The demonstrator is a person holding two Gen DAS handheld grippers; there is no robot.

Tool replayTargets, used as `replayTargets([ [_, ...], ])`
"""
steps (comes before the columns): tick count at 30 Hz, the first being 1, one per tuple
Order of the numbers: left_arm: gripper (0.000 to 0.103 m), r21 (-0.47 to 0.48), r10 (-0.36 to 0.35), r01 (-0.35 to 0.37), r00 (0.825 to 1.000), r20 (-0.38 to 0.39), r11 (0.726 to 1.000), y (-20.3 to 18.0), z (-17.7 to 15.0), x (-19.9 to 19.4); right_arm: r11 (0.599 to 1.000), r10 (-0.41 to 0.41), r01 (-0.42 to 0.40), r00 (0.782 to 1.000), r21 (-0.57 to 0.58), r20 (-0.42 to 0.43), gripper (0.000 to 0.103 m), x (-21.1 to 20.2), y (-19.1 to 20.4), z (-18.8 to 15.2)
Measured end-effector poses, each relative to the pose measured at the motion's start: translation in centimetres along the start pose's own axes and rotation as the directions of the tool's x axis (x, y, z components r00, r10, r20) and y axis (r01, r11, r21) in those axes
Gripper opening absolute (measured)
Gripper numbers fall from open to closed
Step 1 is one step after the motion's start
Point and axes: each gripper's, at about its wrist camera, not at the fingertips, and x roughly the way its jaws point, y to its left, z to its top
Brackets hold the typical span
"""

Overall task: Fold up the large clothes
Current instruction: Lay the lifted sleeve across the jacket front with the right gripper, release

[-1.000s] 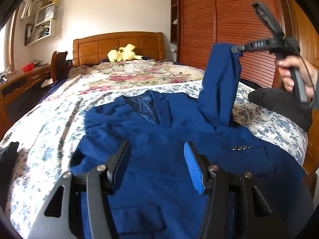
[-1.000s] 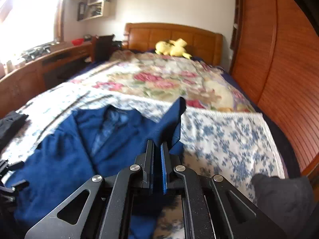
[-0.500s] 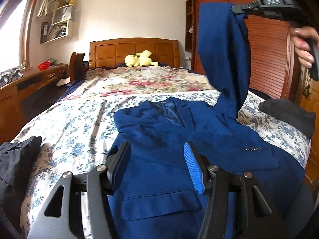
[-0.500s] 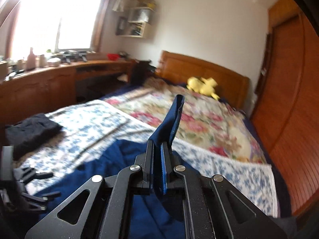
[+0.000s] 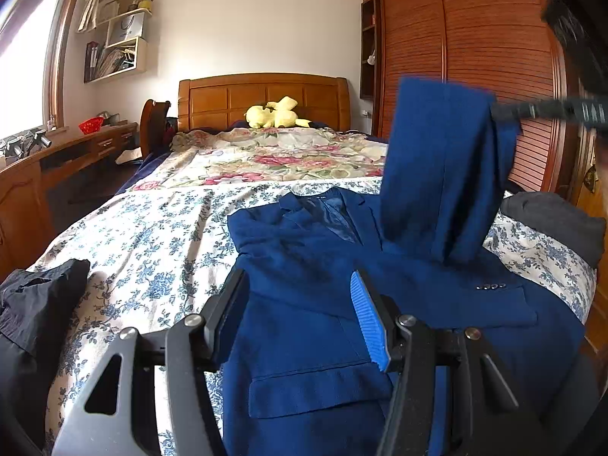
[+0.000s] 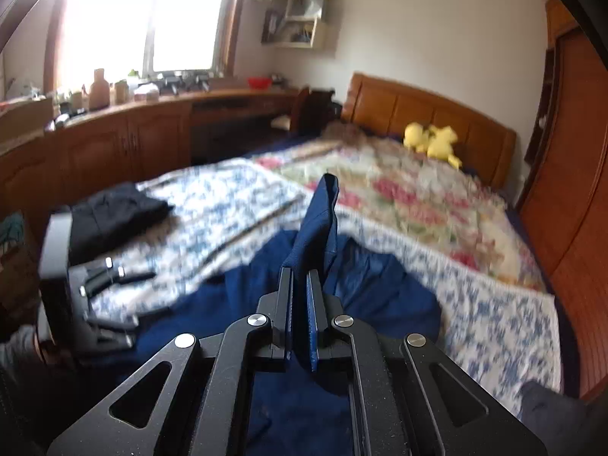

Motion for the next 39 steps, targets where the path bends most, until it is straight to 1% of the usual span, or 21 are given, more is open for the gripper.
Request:
replayTargets([
  [5, 0.054, 0.009, 0.002, -0.001, 1.0, -0.003, 1.0, -0.1, 0.0, -0.1, 0.999, 0.02, -0.017, 0.996, 0.037, -0.086, 0.003, 1.7, -0.1, -4.0],
  [8, 0.054, 0.016, -0.002, 0.002, 1.0, 0.001, 1.0, -0.1, 0.0, -0.3, 0.998, 0.042, -0.037, 0.993, 0.047, -0.11, 0.004, 2.3, 0.3, -5.5],
  [14, 0.054, 0.01, 0.006, -0.006, 1.0, -0.007, 1.0, 0.4, -0.2, -0.3, 0.992, 0.099, -0.089, 0.987, 0.086, -0.13, 0.006, 2.8, 1.6, -6.9],
  [16, 0.054, 0.007, 0.008, -0.008, 1.0, -0.009, 1.0, 0.5, -0.3, -0.3, 0.988, 0.122, -0.106, 0.981, 0.111, -0.151, 0.006, 2.9, 2.1, -7.2],
  [17, 0.054, 0.005, 0.008, -0.008, 1.0, -0.009, 1.0, 0.6, -0.3, -0.4, 0.986, 0.134, -0.115, 0.977, 0.123, -0.164, 0.007, 3.0, 2.3, -7.3],
  [18, 0.054, 0.0, 0.005, -0.005, 1.0, -0.01, 1.0, 0.7, -0.2, -0.4, 0.985, 0.139, -0.118, 0.976, 0.129, -0.17, 0.01, 3.0, 2.5, -7.3],
  [19, 0.054, -0.011, -0.006, 0.006, 1.0, -0.012, 1.0, 0.8, -0.2, -0.5, 0.984, 0.14, -0.119, 0.975, 0.13, -0.172, 0.013, 2.8, 2.7, -7.3],
  [20, 0.054, -0.026, -0.026, 0.025, 1.0, -0.013, 0.999, 1.0, -0.2, -0.6, 0.984, 0.142, -0.12, 0.975, 0.131, -0.173, 0.021, 2.6, 2.9, -7.4],
  [21, 0.054, -0.043, -0.046, 0.045, 0.999, -0.012, 0.998, 1.2, -0.1, -0.7, 0.984, 0.143, -0.12, 0.974, 0.134, -0.175, 0.031, 2.5, 3.0, -7.4],
  [22, 0.054, -0.049, -0.054, 0.053, 0.998, -0.011, 0.997, 1.2, -0.1, -0.8, 0.983, 0.142, -0.118, 0.974, 0.139, -0.176, 0.035, 2.3, 3.0, -7.5],
  [23, 0.054, -0.05, -0.058, 0.057, 0.998, -0.011, 0.997, 1.2, -0.1, -0.9, 0.983, 0.139, -0.114, 0.974, 0.144, -0.177, 0.037, 2.0, 3.0, -7.6],
  [28, 0.054, -0.028, -0.05, 0.049, 0.998, -0.024, 0.998, 0.7, -0.4, -0.9, 0.988, 0.102, -0.077, 0.976, 0.132, -0.194, 0.037, 0.8, 2.6, -8.5],
  [34, 0.054, -0.006, -0.047, 0.047, 0.997, -0.055, 0.999, 0.1, -0.8, -0.1, 0.987, 0.074, -0.046, 0.979, 0.151, -0.189, 0.037, -0.2, 1.4, -9.9],
  [39, 0.054, 0.017, -0.047, 0.048, 0.996, -0.077, 0.999, -0.6, -1.0, 0.6, 0.987, 0.059, -0.026, 0.976, 0.156, -0.21, 0.037, 1.8, 0.4, -11.1],
])
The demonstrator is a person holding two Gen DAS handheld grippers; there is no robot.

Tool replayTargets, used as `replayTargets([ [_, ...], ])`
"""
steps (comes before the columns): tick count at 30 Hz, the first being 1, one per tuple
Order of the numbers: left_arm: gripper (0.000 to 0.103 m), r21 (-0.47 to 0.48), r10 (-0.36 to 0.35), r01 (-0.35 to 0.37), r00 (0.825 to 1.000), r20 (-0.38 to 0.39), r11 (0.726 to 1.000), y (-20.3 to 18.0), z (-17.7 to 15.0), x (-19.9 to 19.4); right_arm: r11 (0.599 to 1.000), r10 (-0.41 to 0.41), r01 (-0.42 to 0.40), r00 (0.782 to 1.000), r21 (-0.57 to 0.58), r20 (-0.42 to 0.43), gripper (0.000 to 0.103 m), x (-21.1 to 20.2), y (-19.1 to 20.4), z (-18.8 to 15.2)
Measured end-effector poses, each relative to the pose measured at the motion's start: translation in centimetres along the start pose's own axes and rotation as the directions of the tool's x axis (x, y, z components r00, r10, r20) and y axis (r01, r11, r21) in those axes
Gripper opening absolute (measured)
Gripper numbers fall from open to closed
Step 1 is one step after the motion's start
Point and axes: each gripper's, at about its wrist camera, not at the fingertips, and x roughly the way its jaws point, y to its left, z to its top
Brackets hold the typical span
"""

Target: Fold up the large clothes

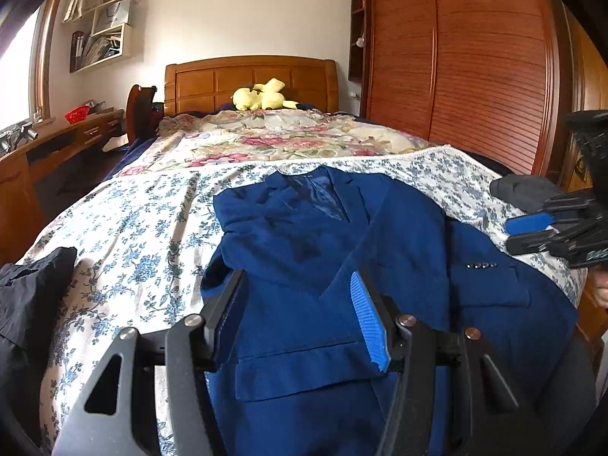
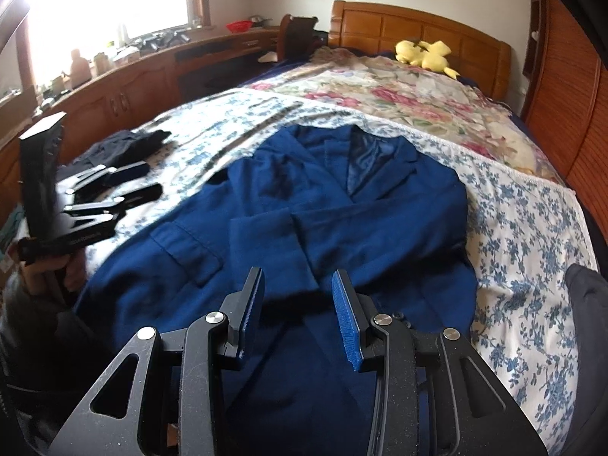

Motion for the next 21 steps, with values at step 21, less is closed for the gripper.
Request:
replayTargets([
  [21, 0.054, 0.015, -0.005, 0.005, 1.0, -0.021, 1.0, 0.5, -0.4, -0.3, 0.975, 0.156, -0.129, 0.977, 0.183, -0.143, 0.007, 12.4, -2.1, -2.2],
])
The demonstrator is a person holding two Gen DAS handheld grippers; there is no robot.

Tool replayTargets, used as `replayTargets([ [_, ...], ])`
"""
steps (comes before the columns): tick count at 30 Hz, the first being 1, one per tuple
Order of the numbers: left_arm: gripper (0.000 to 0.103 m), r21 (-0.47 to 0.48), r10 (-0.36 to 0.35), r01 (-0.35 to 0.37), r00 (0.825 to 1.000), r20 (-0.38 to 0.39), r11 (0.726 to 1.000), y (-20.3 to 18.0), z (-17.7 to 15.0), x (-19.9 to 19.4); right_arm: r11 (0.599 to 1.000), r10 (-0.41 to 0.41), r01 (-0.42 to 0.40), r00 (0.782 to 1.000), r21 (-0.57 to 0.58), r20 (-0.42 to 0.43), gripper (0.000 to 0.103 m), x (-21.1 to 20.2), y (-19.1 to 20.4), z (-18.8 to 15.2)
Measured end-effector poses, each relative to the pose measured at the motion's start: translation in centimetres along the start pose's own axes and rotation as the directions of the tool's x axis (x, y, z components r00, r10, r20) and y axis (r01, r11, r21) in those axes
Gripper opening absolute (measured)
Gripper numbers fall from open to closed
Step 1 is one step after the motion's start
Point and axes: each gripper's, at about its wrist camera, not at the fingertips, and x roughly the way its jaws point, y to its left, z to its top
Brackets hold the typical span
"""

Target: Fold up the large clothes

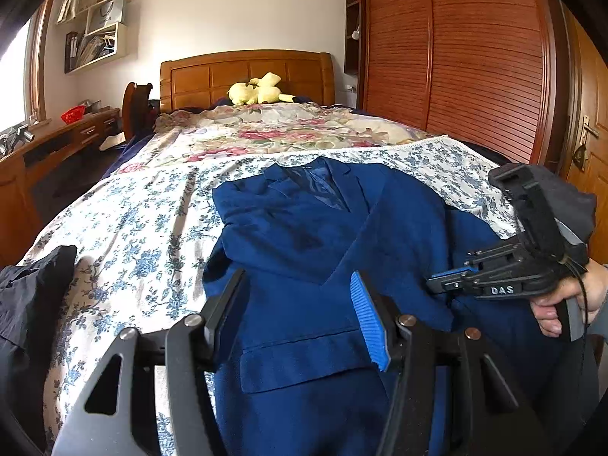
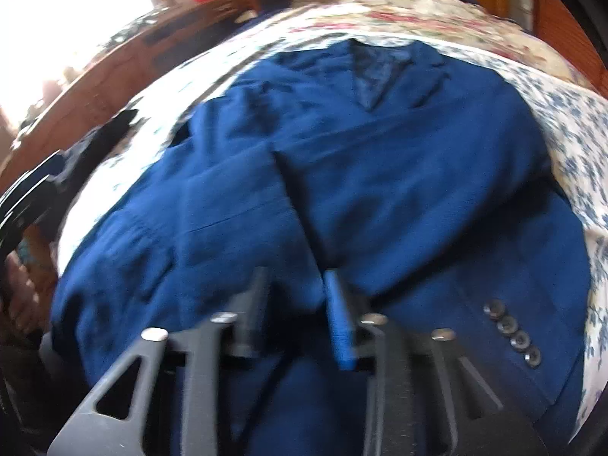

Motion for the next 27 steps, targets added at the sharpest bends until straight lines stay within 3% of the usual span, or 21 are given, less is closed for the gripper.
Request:
replayTargets([
  [3, 0.054, -0.009, 0.009, -0.009, 1.0, 0.005, 1.0, 0.5, 0.1, -0.2, 0.998, 0.018, -0.017, 1.0, -0.059, 0.015, 0.001, -0.5, 1.9, 0.1],
  [10, 0.054, -0.032, 0.025, -0.025, 1.0, 0.012, 0.999, 1.5, 0.1, -0.4, 0.985, 0.1, -0.086, 0.991, -0.148, 0.087, 0.001, -3.0, 7.6, 0.7],
  [19, 0.054, -0.029, 0.056, -0.056, 0.998, 0.013, 0.998, 2.0, -0.2, -1.2, 0.967, 0.173, -0.162, 0.984, -0.198, 0.043, 0.001, -3.7, 12.7, -1.1],
  [22, 0.054, -0.034, 0.067, -0.067, 0.998, 0.009, 0.997, 2.1, -0.8, -1.9, 0.966, 0.174, -0.163, 0.984, -0.199, 0.038, 0.004, -4.4, 13.0, -1.8],
  [27, 0.054, -0.065, 0.072, -0.073, 0.997, -0.02, 0.995, 1.8, -2.4, -3.0, 0.973, 0.133, -0.114, 0.987, -0.198, 0.086, 0.026, -6.6, 11.8, -2.6],
])
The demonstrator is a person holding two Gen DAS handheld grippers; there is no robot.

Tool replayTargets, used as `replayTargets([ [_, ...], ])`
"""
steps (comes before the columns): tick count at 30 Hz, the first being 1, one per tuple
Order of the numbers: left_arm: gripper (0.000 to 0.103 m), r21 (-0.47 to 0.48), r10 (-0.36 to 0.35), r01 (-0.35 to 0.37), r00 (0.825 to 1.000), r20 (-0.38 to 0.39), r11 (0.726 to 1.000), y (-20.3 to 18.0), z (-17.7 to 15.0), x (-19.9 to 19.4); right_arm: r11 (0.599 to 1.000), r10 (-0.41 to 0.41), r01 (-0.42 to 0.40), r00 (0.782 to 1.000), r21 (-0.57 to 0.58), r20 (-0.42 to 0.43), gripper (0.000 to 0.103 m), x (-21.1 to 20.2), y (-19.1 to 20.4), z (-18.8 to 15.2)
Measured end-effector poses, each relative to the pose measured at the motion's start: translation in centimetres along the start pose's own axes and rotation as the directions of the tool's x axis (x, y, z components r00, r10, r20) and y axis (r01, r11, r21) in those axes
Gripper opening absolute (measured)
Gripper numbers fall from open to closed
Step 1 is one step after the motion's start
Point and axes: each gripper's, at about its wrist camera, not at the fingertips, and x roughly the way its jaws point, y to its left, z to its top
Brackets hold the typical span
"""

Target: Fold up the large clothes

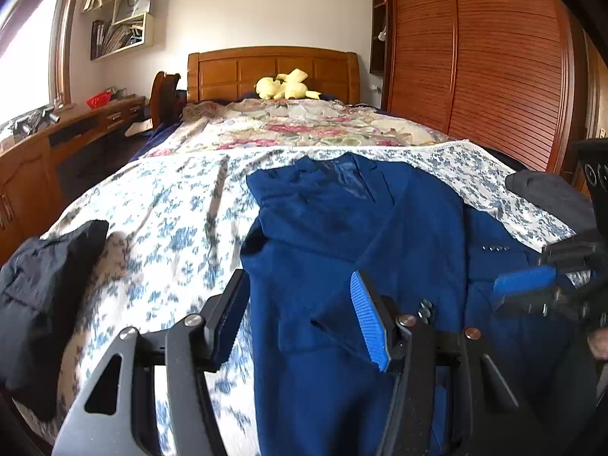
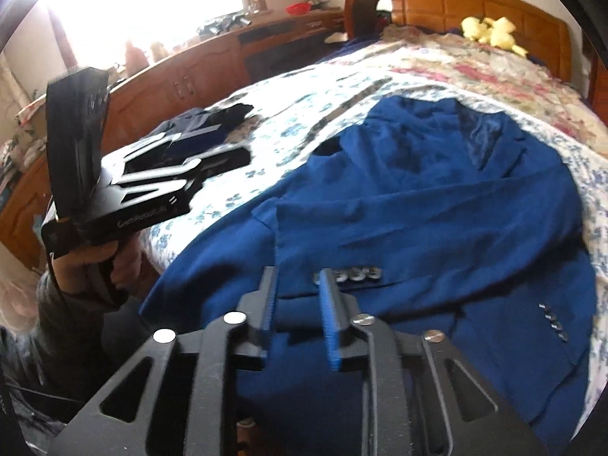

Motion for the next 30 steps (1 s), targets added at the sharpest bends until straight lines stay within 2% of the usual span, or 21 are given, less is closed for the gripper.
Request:
replayTargets([
  [5, 0.054, -0.016, -0.004, 0.003, 0.999, -0.039, 1.0, -0.9, -1.4, -0.7, 0.998, -0.054, 0.054, 0.998, 0.017, 0.02, 0.028, -2.0, -2.6, -1.1],
  [11, 0.054, 0.002, 0.013, -0.013, 0.992, -0.128, 1.0, -2.1, -3.6, 0.0, 0.986, -0.146, 0.142, 0.989, 0.081, 0.037, 0.029, -5.1, -7.4, -3.6],
  [22, 0.054, 0.005, 0.076, -0.076, 0.975, -0.208, 0.997, -1.4, -5.3, 0.0, 0.93, -0.332, 0.321, 0.943, 0.179, 0.037, 0.03, -11.3, -15.1, -8.4],
  [24, 0.054, -0.001, 0.083, -0.085, 0.971, -0.225, 0.996, -1.1, -5.8, 0.1, 0.92, -0.352, 0.342, 0.936, 0.189, 0.021, 0.041, -12.0, -16.3, -9.5],
  [26, 0.054, -0.008, 0.088, -0.092, 0.967, -0.239, 0.996, -0.7, -6.2, 0.1, 0.91, -0.371, 0.364, 0.928, 0.197, 0.003, 0.047, -12.3, -17.2, -10.5],
  [30, 0.054, -0.029, 0.083, -0.094, 0.96, -0.268, 0.995, -0.1, -7.2, 0.4, 0.888, -0.402, 0.404, 0.914, 0.218, -0.055, 0.048, -12.3, -19.2, -13.2],
])
